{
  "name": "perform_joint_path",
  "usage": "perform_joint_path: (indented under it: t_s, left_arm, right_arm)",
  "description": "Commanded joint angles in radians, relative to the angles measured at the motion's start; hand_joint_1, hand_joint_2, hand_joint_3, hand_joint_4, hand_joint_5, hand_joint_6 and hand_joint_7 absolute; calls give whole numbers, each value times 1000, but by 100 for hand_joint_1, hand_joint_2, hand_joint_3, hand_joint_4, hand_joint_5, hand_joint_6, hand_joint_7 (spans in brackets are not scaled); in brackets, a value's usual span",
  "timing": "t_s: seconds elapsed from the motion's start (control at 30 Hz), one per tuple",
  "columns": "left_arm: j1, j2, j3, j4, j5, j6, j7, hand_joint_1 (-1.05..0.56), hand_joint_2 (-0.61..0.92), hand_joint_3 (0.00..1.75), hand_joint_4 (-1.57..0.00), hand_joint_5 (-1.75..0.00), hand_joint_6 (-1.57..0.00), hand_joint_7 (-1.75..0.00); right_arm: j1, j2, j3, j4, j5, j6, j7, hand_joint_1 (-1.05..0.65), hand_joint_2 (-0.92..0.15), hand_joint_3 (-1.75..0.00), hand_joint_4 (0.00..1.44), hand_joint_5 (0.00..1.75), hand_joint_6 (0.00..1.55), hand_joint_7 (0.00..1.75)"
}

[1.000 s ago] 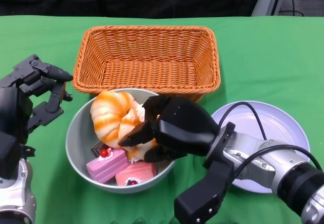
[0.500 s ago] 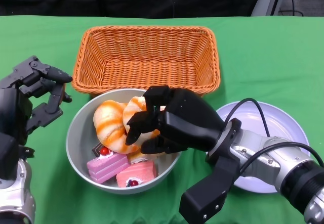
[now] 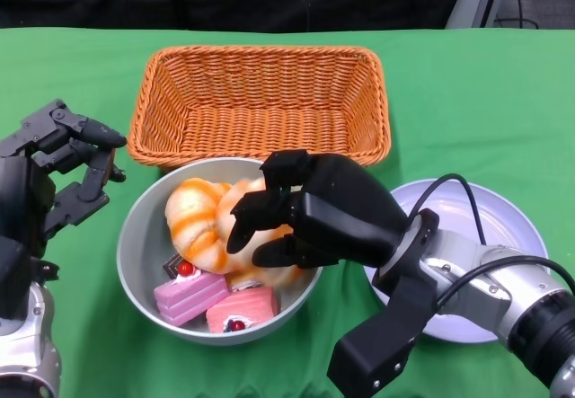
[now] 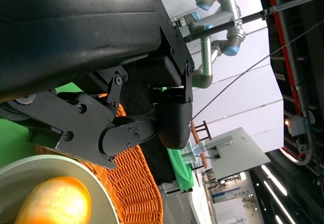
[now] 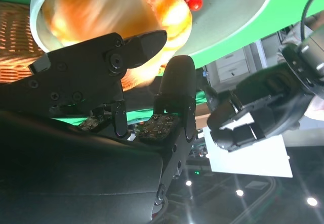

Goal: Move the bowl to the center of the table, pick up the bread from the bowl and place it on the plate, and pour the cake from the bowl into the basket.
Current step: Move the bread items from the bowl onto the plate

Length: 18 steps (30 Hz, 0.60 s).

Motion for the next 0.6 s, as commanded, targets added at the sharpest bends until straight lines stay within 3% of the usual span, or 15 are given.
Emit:
perform_joint_path:
  t_s: [0.03,0.3,0.5,0.6]
  left_arm:
    - [-16,20,8,14,-14,7,-11,-12,79,68,-83,-149,-85,-112]
    - [-18,22,7,20,-19,9,-22,-13,79,67,-82,-150,-85,-111]
    - [-22,22,6,30,-15,2,-20,-11,80,66,-82,-148,-85,-109]
    - [-22,23,4,32,-8,-4,-13,-12,80,66,-82,-148,-86,-109]
  right_arm:
    - [19,-23,-32,-44,38,-8,36,-17,-85,0,65,144,75,91]
    - [40,-43,-75,-110,75,-28,85,-15,-86,0,62,153,71,104]
    - [52,-47,-99,-120,78,-28,99,-15,-86,-1,65,149,72,101]
    - [59,-51,-99,-127,70,-19,111,-15,-84,-1,68,141,77,91]
